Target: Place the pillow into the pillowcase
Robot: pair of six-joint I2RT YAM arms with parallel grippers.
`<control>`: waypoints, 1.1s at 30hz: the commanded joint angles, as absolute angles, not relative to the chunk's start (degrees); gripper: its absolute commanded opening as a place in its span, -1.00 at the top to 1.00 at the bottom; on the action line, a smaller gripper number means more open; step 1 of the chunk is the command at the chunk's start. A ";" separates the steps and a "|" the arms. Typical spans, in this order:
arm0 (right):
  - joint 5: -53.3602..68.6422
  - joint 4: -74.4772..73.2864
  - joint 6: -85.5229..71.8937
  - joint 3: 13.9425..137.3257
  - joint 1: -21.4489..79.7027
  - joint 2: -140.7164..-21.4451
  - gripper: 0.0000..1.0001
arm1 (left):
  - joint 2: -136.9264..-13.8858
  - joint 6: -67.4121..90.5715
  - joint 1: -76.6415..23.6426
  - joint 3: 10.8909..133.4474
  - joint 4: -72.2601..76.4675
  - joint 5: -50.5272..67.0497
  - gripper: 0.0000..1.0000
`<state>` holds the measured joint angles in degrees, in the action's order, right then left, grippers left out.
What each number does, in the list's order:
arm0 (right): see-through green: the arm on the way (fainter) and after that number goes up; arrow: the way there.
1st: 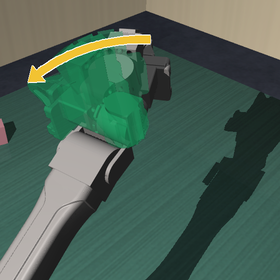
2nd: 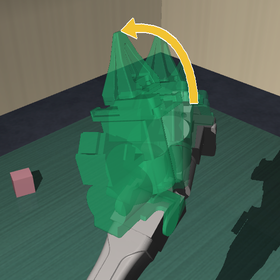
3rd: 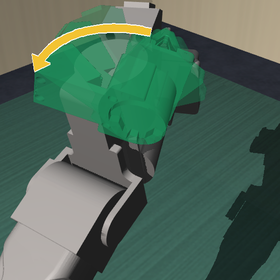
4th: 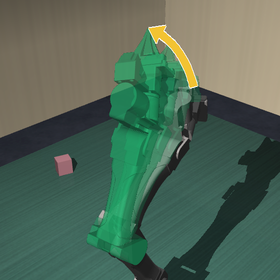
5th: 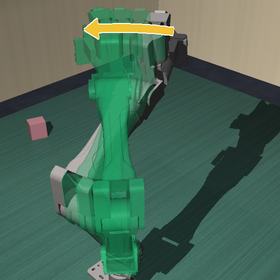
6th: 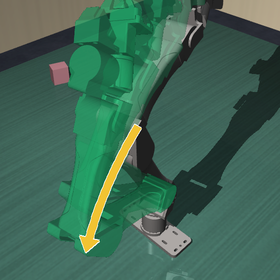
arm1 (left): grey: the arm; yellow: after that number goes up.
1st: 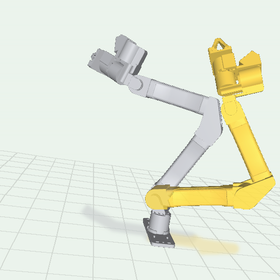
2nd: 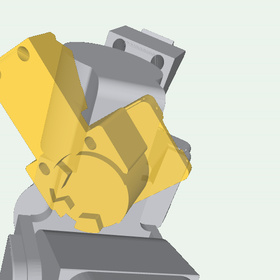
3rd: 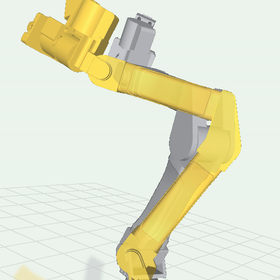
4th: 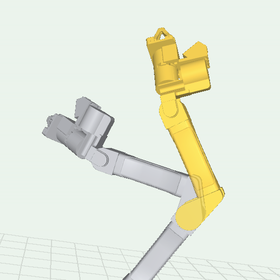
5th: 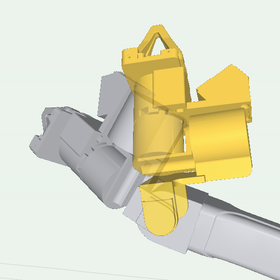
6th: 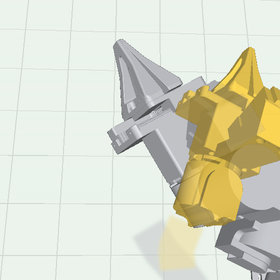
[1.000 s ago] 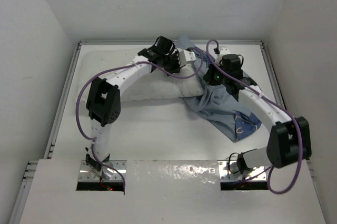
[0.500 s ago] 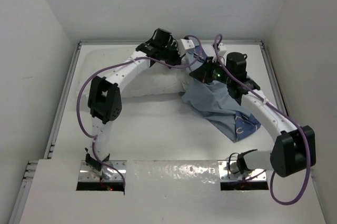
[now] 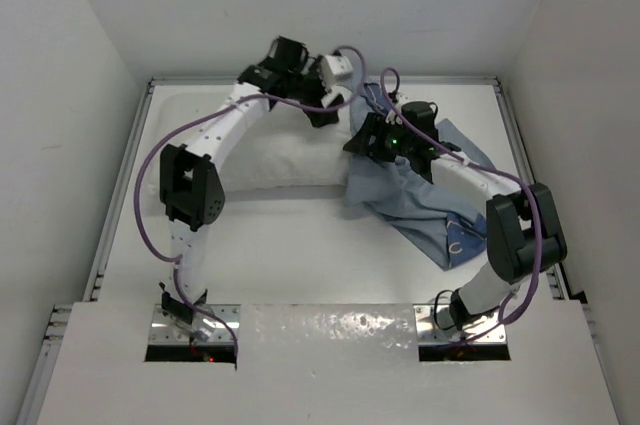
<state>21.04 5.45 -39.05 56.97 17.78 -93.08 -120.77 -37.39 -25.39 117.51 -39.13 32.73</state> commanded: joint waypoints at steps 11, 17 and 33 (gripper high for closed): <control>9.41 -4.12 -39.28 64.69 18.28 -91.59 -0.72 | -125.48 -28.67 -7.83 133.11 -26.71 7.39 -0.65; -1.48 -11.24 -43.84 58.99 19.07 -85.96 -0.43 | -131.58 -29.17 -5.36 127.46 -24.97 3.95 -0.65; 8.79 -8.52 -47.55 85.31 18.55 -115.29 0.15 | -113.57 -41.13 -14.49 94.06 -35.67 23.19 -0.31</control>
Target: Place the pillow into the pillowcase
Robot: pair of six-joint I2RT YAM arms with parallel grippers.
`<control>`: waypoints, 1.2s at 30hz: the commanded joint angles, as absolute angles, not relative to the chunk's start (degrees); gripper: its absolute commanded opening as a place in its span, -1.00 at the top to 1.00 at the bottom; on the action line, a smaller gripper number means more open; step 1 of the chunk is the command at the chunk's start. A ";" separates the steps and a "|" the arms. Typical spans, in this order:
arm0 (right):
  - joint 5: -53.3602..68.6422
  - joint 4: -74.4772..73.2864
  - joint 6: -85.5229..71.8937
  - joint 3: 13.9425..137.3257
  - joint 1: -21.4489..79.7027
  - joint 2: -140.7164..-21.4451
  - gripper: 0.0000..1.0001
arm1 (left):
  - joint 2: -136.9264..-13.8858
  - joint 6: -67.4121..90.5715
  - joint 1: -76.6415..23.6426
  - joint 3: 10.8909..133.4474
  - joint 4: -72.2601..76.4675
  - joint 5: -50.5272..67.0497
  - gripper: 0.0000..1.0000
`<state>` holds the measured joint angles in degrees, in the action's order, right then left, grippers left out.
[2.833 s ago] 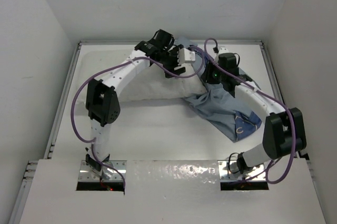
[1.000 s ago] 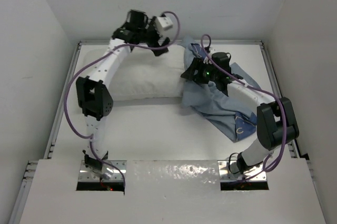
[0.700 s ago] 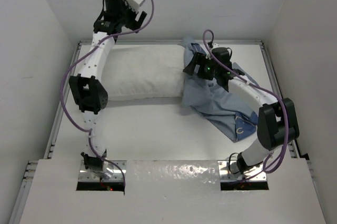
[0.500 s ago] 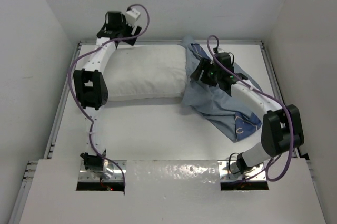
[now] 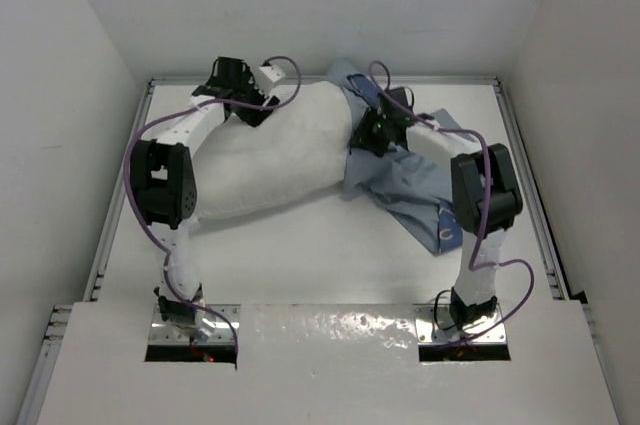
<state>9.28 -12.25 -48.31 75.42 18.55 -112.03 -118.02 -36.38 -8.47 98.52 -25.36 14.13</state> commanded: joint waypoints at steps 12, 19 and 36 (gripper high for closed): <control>11.70 -5.36 -41.76 105.14 16.88 -123.32 -0.05 | -110.48 -34.19 -23.29 95.97 -40.78 45.43 -0.42; 5.28 -13.09 -28.22 102.31 16.08 -114.71 -0.72 | -110.92 -35.79 -18.83 115.19 -48.87 43.16 -0.69; -8.60 -12.22 -9.33 81.92 35.92 -98.17 -0.91 | -118.56 -34.37 -8.35 105.38 -31.13 21.36 -0.53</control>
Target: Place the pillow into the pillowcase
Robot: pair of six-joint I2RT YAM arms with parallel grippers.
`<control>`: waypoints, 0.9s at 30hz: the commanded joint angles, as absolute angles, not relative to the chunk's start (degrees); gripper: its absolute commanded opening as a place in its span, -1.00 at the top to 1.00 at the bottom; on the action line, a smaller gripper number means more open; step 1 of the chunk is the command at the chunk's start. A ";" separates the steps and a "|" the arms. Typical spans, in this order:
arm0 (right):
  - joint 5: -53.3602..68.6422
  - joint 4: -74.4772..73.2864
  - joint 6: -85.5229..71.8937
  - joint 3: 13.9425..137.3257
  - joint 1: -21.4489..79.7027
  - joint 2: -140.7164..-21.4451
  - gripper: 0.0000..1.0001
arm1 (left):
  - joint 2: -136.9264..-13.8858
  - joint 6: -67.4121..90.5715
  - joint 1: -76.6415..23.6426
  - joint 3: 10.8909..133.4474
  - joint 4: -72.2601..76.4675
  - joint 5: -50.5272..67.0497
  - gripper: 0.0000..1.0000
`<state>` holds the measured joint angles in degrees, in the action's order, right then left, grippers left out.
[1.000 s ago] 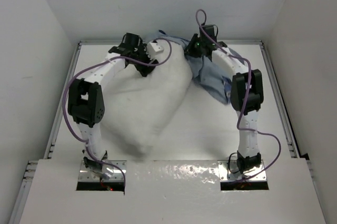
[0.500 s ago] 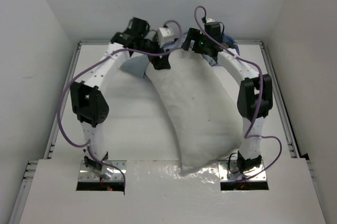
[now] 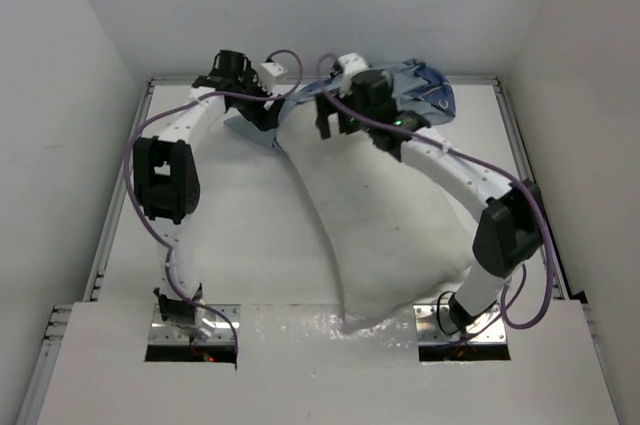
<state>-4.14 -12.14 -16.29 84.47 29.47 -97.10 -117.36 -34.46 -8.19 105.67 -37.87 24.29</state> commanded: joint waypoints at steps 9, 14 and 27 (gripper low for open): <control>-17.29 -9.23 -7.37 87.27 41.66 -113.98 -0.98 | -122.96 -34.89 -8.17 100.47 -24.43 20.91 -0.27; -17.16 -9.15 -14.90 89.74 38.86 -119.53 0.03 | -122.26 -34.28 -8.09 96.52 -25.31 23.55 0.63; -13.34 6.84 -43.68 90.88 23.99 -112.94 1.00 | -112.06 -41.74 -8.34 94.57 -38.83 31.36 1.00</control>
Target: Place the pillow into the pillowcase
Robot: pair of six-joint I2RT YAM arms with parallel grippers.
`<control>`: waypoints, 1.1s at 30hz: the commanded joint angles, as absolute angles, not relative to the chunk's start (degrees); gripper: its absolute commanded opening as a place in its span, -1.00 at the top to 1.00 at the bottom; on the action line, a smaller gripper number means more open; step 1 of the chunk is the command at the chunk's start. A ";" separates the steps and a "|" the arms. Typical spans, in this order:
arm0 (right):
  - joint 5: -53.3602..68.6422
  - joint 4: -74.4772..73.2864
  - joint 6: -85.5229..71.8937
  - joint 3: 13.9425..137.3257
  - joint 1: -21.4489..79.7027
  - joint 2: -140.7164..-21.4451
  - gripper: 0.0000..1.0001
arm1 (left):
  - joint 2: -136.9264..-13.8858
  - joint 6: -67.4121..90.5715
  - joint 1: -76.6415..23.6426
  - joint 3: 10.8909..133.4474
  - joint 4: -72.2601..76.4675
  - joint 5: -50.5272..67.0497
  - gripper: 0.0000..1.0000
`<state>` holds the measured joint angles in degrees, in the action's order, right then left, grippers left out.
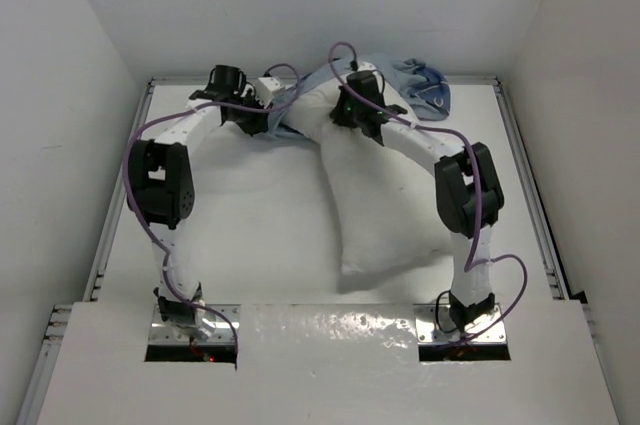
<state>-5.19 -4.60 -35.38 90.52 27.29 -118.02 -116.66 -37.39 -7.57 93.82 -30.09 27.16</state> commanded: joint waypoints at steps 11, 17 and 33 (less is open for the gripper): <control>-21.97 8.79 -47.02 93.87 29.16 -115.92 1.00 | -112.59 -44.21 -15.81 108.00 -56.25 62.82 1.00; -18.46 7.73 -49.04 91.16 31.11 -117.69 1.00 | -113.20 -47.71 -16.96 107.06 -58.17 58.99 1.00; 13.97 8.80 -24.45 77.42 25.32 -97.65 0.18 | -115.39 -29.64 -14.32 122.69 -39.70 28.42 0.07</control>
